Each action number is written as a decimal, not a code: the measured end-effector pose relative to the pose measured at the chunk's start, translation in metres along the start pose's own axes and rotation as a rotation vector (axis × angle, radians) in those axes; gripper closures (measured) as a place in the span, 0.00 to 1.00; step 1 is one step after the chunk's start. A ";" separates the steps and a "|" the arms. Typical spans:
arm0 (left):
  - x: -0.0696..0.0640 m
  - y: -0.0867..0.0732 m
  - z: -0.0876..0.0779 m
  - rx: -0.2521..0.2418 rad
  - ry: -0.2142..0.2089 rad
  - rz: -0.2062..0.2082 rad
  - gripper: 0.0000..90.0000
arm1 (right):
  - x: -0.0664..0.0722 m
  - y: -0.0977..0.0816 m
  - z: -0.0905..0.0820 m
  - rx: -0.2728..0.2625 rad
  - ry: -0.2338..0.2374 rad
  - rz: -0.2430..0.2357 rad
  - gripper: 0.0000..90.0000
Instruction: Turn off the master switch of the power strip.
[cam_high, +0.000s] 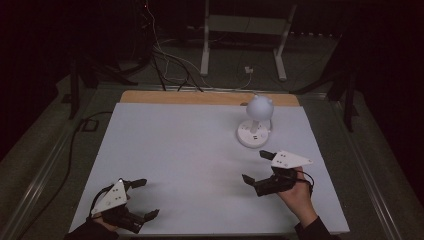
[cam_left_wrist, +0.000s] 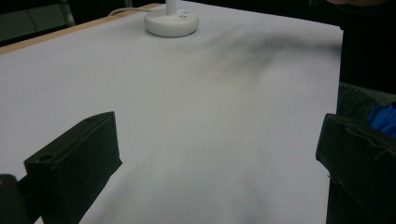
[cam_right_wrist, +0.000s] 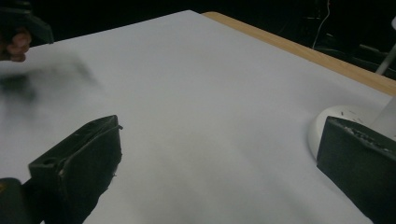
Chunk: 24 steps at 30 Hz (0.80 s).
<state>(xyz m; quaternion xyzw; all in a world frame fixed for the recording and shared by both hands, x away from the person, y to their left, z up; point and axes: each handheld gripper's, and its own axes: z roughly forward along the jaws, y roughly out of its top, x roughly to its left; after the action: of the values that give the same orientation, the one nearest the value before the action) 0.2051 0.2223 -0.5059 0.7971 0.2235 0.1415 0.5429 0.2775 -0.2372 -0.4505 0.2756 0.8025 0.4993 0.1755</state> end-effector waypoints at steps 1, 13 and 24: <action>0.000 0.000 0.000 0.000 0.000 0.000 0.00 | -0.002 0.001 0.001 -0.003 0.004 0.008 0.00; -0.001 0.000 0.000 -0.002 -0.001 0.001 0.00 | -0.023 0.009 0.007 -0.003 -0.047 0.026 0.00; -0.001 0.000 0.000 -0.001 -0.002 0.000 0.00 | -0.051 0.013 0.010 -0.006 -0.094 0.058 0.00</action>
<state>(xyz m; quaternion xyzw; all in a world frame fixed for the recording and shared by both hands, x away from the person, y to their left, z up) 0.2045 0.2219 -0.5056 0.7968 0.2229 0.1408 0.5437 0.3262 -0.2574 -0.4427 0.3215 0.7836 0.4929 0.1993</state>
